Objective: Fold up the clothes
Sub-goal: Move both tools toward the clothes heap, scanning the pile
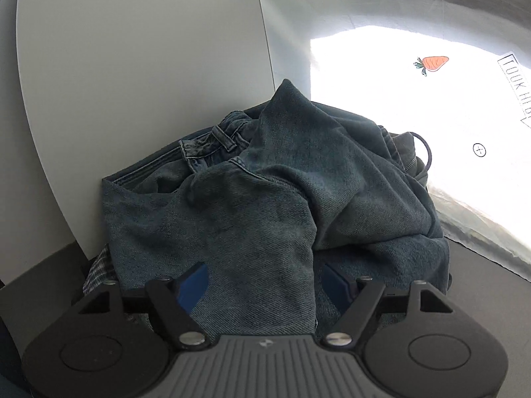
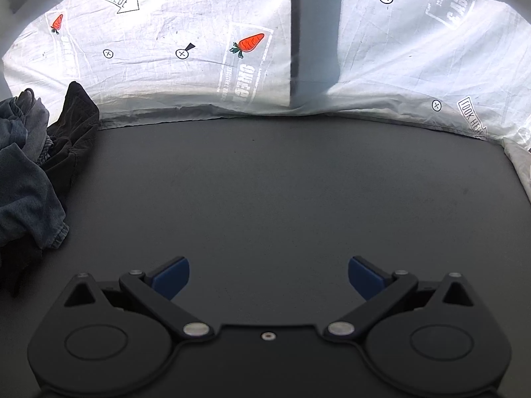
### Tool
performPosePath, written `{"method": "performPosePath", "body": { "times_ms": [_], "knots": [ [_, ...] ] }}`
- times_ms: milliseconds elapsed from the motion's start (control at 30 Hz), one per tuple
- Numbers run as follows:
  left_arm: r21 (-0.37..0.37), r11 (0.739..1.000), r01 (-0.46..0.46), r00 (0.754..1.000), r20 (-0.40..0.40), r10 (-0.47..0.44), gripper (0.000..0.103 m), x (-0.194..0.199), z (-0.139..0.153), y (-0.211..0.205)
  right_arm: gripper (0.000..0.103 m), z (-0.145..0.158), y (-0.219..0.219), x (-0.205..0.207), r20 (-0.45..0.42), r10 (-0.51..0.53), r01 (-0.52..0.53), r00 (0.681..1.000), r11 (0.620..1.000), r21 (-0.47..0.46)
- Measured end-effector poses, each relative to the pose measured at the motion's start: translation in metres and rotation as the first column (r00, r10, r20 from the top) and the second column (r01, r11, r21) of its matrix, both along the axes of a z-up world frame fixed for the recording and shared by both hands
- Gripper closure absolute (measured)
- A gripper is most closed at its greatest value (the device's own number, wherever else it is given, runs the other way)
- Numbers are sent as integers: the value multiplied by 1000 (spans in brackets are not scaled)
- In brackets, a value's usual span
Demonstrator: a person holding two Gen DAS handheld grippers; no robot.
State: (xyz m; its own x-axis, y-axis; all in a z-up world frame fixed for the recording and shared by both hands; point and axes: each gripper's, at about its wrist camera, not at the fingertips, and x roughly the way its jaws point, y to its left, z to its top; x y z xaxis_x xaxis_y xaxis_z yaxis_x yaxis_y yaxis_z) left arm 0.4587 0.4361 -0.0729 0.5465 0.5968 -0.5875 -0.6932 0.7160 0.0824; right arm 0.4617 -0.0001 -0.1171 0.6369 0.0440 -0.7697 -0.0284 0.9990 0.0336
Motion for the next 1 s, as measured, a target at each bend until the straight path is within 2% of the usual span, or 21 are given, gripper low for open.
{"method": "performPosePath", "body": {
  "times_ms": [67, 133, 167, 200, 233, 267, 433, 500, 567, 600, 633, 667, 700, 733, 767, 800, 833, 867, 933, 1000],
  "knots": [
    [-23, 1000, -16, 1000, -1, 16, 34, 11, -7, 12, 0, -1, 3, 6, 1, 2, -2, 1000, 1000, -6],
    [-113, 993, -18, 1000, 10, 20, 36, 17, -16, 25, 0, -5, 6, 10, -8, 7, -8, 1000, 1000, -8],
    [-136, 990, -31, 999, 27, 35, 49, 17, -18, 28, 0, -6, 6, 11, -14, 11, -12, 1000, 1000, -6],
    [-141, 989, -41, 998, 40, 47, 58, 17, -17, 29, 0, -7, 6, 12, -19, 17, -17, 1000, 1000, -1],
    [-133, 991, -33, 998, 48, 40, 80, 16, -13, 28, 0, -8, 5, 11, -21, 23, -22, 1000, 1000, 4],
    [-109, 994, -18, 998, 54, 24, 91, 14, -7, 23, 0, -8, 4, 10, -20, 28, -27, 999, 1000, 10],
    [-49, 994, 93, 984, 160, -84, 99, -16, 38, -23, 0, -7, -12, 7, 2, 19, -19, 1000, 998, 52],
    [5, 978, 210, 959, 196, -207, 101, -27, 62, -65, 0, -4, -24, 5, 22, 5, -7, 1000, 997, 82],
    [42, 934, 356, 907, 225, -356, 103, -33, 84, -117, 0, -1, -40, 3, 43, -18, 13, 999, 994, 111],
    [33, 892, 451, 857, 264, -443, 103, -36, 92, -140, 0, 0, -49, 1, 51, -29, 22, 998, 992, 123],
    [-13, 801, 599, 756, 338, -560, 103, -38, 104, -177, 0, 2, -59, -2, 58, -41, 33, 997, 990, 135],
    [-30, 721, 693, 675, 378, -634, 103, -38, 112, -215, 0, 5, -68, -4, 65, -54, 44, 996, 989, 141],
    [-5, 635, 772, 590, 376, -714, 103, -37, 116, -257, 0, 9, -81, -9, 77, -74, 62, 994, 987, 148],
    [54, 567, 822, 520, 336, -785, 103, -37, 116, -298, 0, 13, -95, -14, 88, -94, 79, 992, 985, 153],
    [107, 539, 836, 493, 287, -822, 101, -35, 112, -333, 0, 18, -106, -19, 100, -111, 95, 989, 983, 154],
    [118, 533, 838, 494, 251, -833, 101, -31, 104, -357, 0, 22, -118, -24, 113, -127, 109, 985, 982, 155],
    [82, 540, 838, 510, 237, -827, 100, -25, 94, -370, 0, 26, -131, -31, 127, -142, 122, 982, 981, 153],
    [23, 557, 831, 536, 237, -810, 98, -20, 86, -374, 0, 30, -145, -38, 140, -157, 135, 978, 979, 149],
    [-84, 607, 790, 608, 237, -758, 98, -13, 71, -363, 0, 36, -170, -49, 151, -189, 171, 970, 977, 128],
    [-128, 682, 720, 692, 204, -692, 98, -14, 58, -343, 0, 33, -188, -56, 138, -225, 209, 965, 971, 117]
  ]
}}
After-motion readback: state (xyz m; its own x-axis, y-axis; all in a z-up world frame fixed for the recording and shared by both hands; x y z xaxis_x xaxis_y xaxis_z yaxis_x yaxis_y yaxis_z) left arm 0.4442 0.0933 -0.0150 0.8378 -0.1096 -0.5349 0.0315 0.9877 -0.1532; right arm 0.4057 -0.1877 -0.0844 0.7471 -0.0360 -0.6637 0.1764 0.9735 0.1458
